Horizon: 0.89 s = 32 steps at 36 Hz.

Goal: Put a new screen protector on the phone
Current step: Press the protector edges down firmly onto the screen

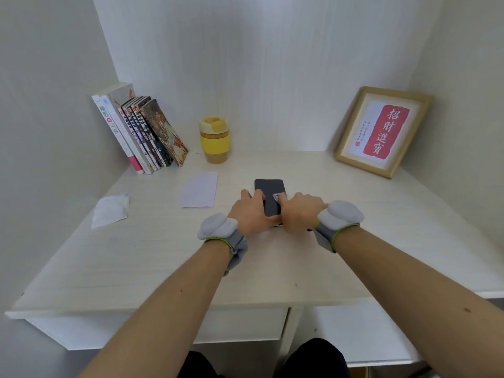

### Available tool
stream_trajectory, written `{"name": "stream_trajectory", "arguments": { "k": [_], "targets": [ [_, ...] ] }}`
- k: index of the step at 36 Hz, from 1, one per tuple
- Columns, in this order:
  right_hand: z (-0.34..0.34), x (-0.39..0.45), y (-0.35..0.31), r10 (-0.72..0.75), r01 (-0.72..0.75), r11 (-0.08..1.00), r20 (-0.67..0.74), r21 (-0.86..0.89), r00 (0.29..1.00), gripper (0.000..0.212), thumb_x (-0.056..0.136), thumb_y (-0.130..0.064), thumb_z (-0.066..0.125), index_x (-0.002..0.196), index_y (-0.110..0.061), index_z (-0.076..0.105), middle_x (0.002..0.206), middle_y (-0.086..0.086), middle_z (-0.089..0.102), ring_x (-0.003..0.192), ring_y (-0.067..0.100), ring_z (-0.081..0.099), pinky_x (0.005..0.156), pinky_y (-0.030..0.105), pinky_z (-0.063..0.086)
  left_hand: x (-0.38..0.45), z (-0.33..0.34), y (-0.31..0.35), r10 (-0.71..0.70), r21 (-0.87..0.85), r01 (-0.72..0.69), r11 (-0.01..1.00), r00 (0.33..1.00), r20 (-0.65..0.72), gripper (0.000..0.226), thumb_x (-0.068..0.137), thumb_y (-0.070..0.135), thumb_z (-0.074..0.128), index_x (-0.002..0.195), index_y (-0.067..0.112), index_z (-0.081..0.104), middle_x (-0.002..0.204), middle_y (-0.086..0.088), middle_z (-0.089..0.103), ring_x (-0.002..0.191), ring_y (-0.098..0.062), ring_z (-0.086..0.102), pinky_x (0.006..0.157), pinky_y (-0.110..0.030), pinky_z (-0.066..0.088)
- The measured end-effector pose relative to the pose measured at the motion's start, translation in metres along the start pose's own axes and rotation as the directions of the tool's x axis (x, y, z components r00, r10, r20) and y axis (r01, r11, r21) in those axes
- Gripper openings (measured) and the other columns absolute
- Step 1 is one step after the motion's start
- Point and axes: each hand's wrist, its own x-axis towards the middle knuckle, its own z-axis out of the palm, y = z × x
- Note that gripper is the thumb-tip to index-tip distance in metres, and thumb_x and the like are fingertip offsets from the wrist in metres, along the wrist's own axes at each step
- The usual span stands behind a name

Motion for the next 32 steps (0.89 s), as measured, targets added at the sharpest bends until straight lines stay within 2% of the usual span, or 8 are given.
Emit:
{"name": "stream_trajectory", "arguments": {
  "k": [5,10,13,18,22,24,27,32],
  "targets": [
    [0.003,-0.021,0.003,-0.009,0.010,0.998,0.006,-0.067,1.000,0.053,0.092,-0.019,0.050,0.142,-0.022,0.032,0.128,0.008,0.049,0.117,0.027,0.053,0.075,0.031,0.033,-0.001,0.001,-0.001,0.008,0.006,-0.008,1.000,1.000,-0.014,0.064,0.081,0.054,0.064,0.124,0.014,0.040,0.120,-0.009,0.037,0.099,-0.027,0.054,0.079,-0.029,0.040],
    [0.000,-0.036,0.008,0.008,-0.003,0.993,0.047,-0.120,0.999,0.055,0.092,-0.017,0.049,0.144,-0.023,0.031,0.131,0.005,0.048,0.118,0.024,0.052,0.060,0.028,0.030,-0.004,0.001,0.001,0.013,0.012,-0.012,1.000,0.999,-0.033,0.067,0.081,0.059,0.062,0.126,0.015,0.039,0.121,-0.008,0.037,0.095,-0.023,0.051,0.078,-0.027,0.038],
    [-0.005,-0.035,0.010,0.002,0.011,0.992,0.103,-0.125,0.995,0.057,0.091,-0.016,0.048,0.145,-0.025,0.031,0.131,0.005,0.048,0.118,0.024,0.052,0.054,0.027,0.026,-0.005,-0.001,0.001,-0.005,-0.005,0.005,1.000,1.000,-0.017,0.071,0.081,0.057,0.064,0.133,0.017,0.037,0.127,-0.007,0.035,0.107,-0.024,0.053,0.082,-0.025,0.037],
    [-0.005,-0.031,0.009,-0.008,0.018,0.993,0.082,-0.115,0.997,0.052,0.093,-0.021,0.047,0.143,-0.029,0.033,0.131,0.005,0.046,0.118,0.026,0.051,0.056,0.028,0.025,-0.006,-0.006,-0.005,-0.026,-0.047,0.027,0.999,0.999,0.022,0.075,0.080,0.050,0.067,0.141,0.020,0.035,0.133,-0.007,0.035,0.112,-0.023,0.052,0.089,-0.026,0.040],
    [0.002,-0.022,0.015,-0.097,0.100,0.995,0.101,-0.030,0.990,0.045,0.100,-0.042,0.034,0.143,-0.033,0.028,0.133,0.010,0.040,0.118,0.034,0.050,0.082,0.037,0.035,-0.008,-0.006,-0.007,-0.017,-0.085,0.018,0.996,1.000,0.013,0.081,0.079,0.045,0.072,0.143,0.016,0.033,0.136,-0.007,0.037,0.119,-0.023,0.050,0.097,-0.029,0.041],
    [0.001,-0.017,0.020,-0.128,0.130,0.991,0.121,-0.011,0.984,0.044,0.101,-0.047,0.026,0.144,-0.036,0.027,0.133,0.011,0.039,0.112,0.035,0.051,0.083,0.038,0.037,-0.010,-0.005,-0.008,-0.018,-0.118,0.017,0.993,1.000,-0.005,0.084,0.078,0.043,0.074,0.144,0.013,0.030,0.136,-0.008,0.040,0.121,-0.023,0.048,0.100,-0.032,0.042],
    [0.002,-0.010,0.027,-0.161,0.162,0.987,0.115,-0.007,0.980,0.039,0.103,-0.039,0.025,0.142,-0.039,0.032,0.125,0.010,0.040,0.092,0.030,0.049,0.078,0.036,0.038,-0.011,-0.005,-0.009,-0.028,-0.176,0.020,0.984,0.999,-0.041,0.083,0.078,0.038,0.075,0.141,0.008,0.029,0.131,-0.007,0.045,0.120,-0.022,0.047,0.093,-0.030,0.041],
    [0.006,-0.004,0.025,-0.196,0.196,0.981,0.045,0.014,0.980,0.039,0.102,-0.034,0.031,0.139,-0.040,0.038,0.120,0.008,0.044,0.089,0.028,0.048,0.078,0.035,0.041,-0.010,-0.004,-0.012,-0.038,-0.231,0.021,0.973,0.997,-0.071,0.090,0.076,0.036,0.078,0.141,0.005,0.025,0.122,-0.005,0.049,0.103,-0.016,0.047,0.080,-0.026,0.038]
  ]
}}
